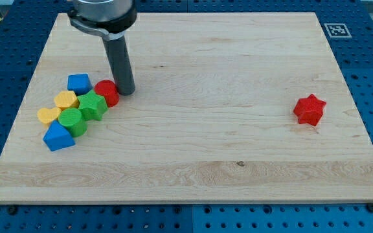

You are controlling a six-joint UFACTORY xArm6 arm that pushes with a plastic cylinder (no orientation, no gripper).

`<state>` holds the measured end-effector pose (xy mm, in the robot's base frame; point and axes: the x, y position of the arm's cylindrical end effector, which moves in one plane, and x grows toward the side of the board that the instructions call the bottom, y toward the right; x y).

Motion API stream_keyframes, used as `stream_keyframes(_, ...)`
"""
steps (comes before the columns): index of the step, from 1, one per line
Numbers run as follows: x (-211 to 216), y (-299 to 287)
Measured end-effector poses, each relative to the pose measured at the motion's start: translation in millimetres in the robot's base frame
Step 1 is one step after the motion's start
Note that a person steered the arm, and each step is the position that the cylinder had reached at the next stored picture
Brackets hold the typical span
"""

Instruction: Point your arm at red star

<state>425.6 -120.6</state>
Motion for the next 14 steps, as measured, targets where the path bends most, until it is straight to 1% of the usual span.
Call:
stream_keyframes(2, 8.2, -19.2)
stream_keyframes(3, 8.4, -21.5)
stream_keyframes(4, 6.2, -11.0)
stream_keyframes(8, -8.0, 105.4)
stream_keyframes(10, -14.1, 146.8)
stream_keyframes(12, -13.9, 173.7)
stream_keyframes(13, 11.0, 184.1)
stream_keyframes(14, 44.9, 199.5)
